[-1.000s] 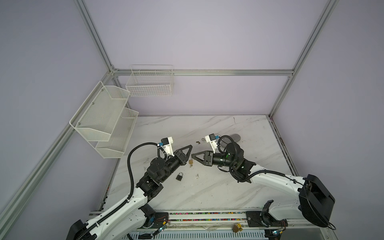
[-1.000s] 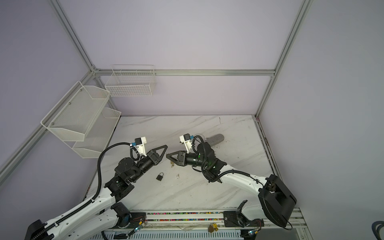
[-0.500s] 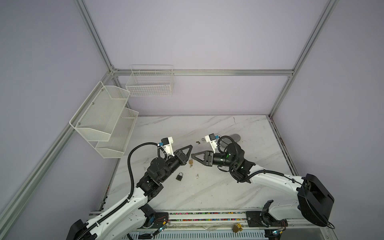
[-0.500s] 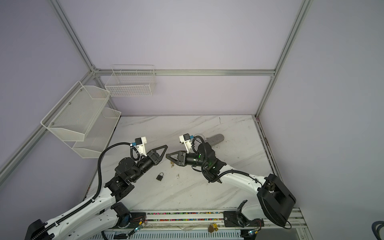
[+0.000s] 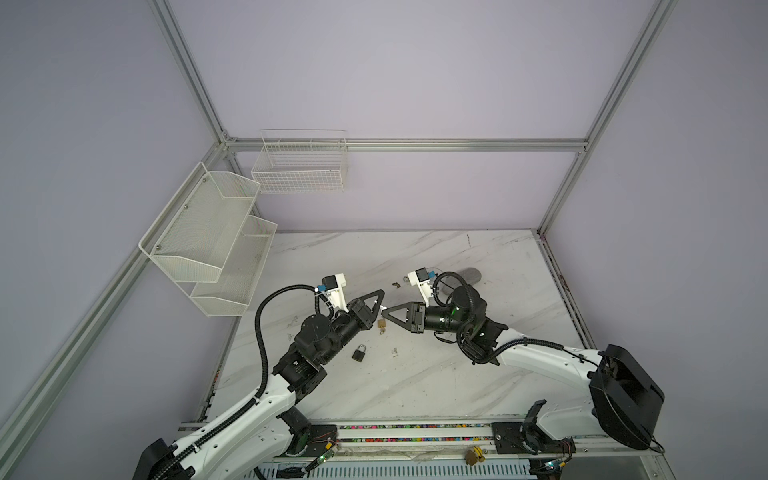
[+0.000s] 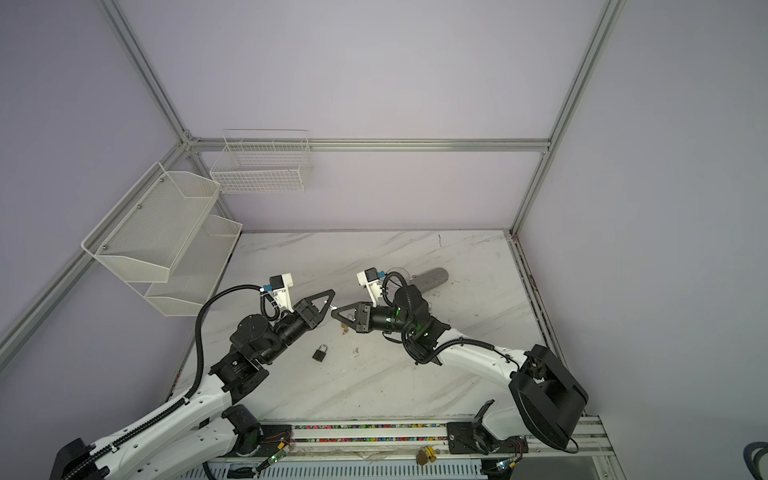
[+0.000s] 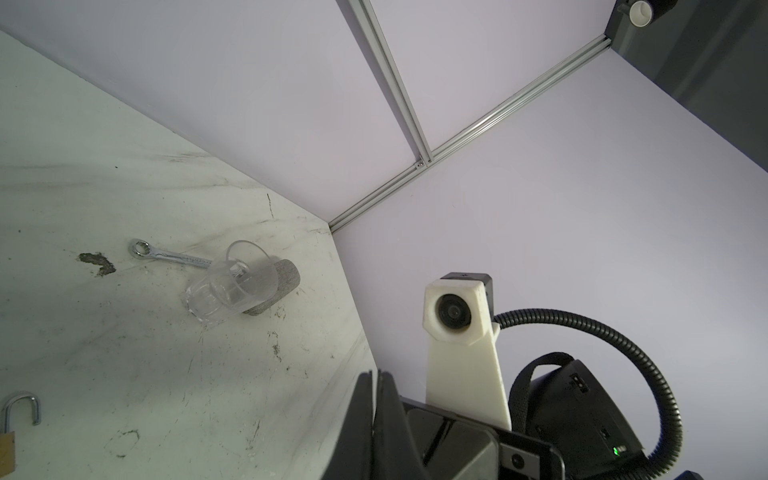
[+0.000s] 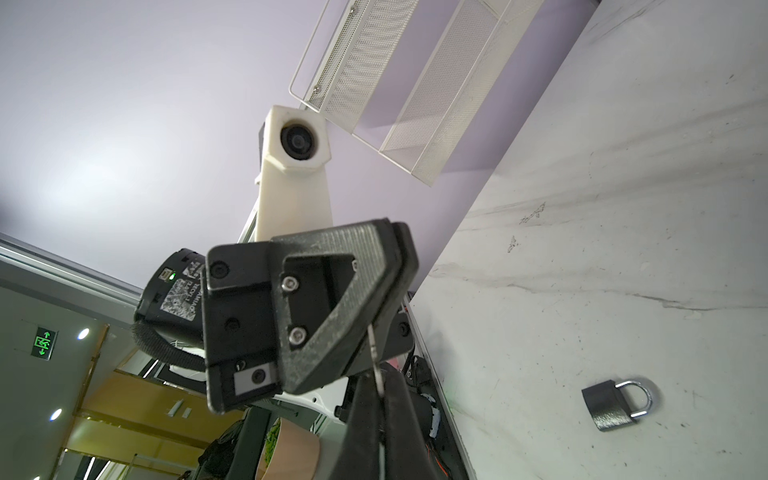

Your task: Unlock with the key

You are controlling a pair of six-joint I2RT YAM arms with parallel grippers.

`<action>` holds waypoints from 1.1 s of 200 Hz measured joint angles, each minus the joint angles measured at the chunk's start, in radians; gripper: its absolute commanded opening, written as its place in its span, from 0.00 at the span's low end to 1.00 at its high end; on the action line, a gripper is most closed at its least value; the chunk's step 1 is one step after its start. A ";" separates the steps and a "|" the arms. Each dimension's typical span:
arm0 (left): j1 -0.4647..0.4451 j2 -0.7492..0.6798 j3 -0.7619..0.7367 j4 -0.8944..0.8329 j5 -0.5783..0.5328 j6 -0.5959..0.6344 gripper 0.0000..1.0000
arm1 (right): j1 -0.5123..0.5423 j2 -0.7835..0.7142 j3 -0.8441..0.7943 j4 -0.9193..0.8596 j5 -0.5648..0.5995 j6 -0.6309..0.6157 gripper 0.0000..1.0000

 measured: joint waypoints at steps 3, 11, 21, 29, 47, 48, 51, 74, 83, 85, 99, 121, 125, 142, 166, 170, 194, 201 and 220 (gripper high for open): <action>0.000 0.000 0.000 0.000 0.000 0.000 0.00 | 0.000 0.000 0.000 0.000 0.000 0.000 0.00; 0.000 0.000 0.000 0.000 0.000 0.000 0.00 | 0.000 0.000 0.000 0.000 0.000 0.000 0.00; 0.000 0.000 0.000 -0.001 -0.001 0.000 0.04 | 0.000 0.000 0.000 0.000 0.000 0.000 0.00; 0.000 0.000 0.000 -0.002 -0.002 0.000 0.17 | 0.000 0.000 0.000 0.000 0.000 0.000 0.00; 0.000 -0.002 0.000 -0.013 -0.002 0.013 0.44 | -0.002 -0.010 -0.011 -0.002 0.008 0.001 0.00; 0.000 -0.003 0.000 -0.013 -0.002 0.013 0.45 | -0.002 -0.011 -0.012 -0.002 0.008 0.001 0.00; 0.000 -0.003 0.000 -0.015 -0.002 0.010 0.48 | -0.002 -0.014 -0.014 -0.005 0.010 0.001 0.00; 0.001 -0.023 0.001 -0.066 -0.007 0.047 0.60 | -0.012 -0.047 -0.028 -0.041 0.026 -0.006 0.00; 0.004 -0.035 0.002 -0.093 -0.013 0.051 0.64 | -0.016 -0.063 -0.031 -0.063 0.036 -0.013 0.00; 0.004 -0.040 0.003 -0.103 -0.015 0.058 0.65 | -0.017 -0.068 -0.032 -0.071 0.037 -0.017 0.00; 0.008 -0.067 0.004 -0.160 -0.037 0.079 0.72 | -0.019 -0.095 -0.032 -0.126 0.058 -0.041 0.00; 0.012 -0.104 0.025 -0.319 -0.109 0.108 0.76 | -0.021 -0.137 -0.035 -0.230 0.103 -0.087 0.00; 0.012 -0.108 0.032 -0.354 -0.126 0.108 0.77 | -0.021 -0.145 -0.038 -0.248 0.114 -0.093 0.00; 0.016 -0.117 0.051 -0.476 -0.186 0.126 0.80 | -0.021 -0.186 -0.058 -0.318 0.148 -0.124 0.00; 0.018 -0.106 0.060 -0.626 -0.251 0.140 0.82 | -0.021 -0.216 -0.098 -0.385 0.183 -0.154 0.00; 0.018 -0.098 0.062 -0.656 -0.262 0.145 0.83 | -0.021 -0.216 -0.105 -0.393 0.187 -0.158 0.00; 0.018 -0.023 0.092 -0.807 -0.304 0.172 0.84 | -0.021 -0.215 -0.150 -0.421 0.200 -0.162 0.00; 0.018 0.005 0.103 -0.843 -0.312 0.181 0.84 | -0.021 -0.215 -0.167 -0.420 0.202 -0.161 0.00; 0.018 0.076 0.125 -0.902 -0.320 0.202 0.83 | -0.021 -0.215 -0.213 -0.417 0.204 -0.159 0.00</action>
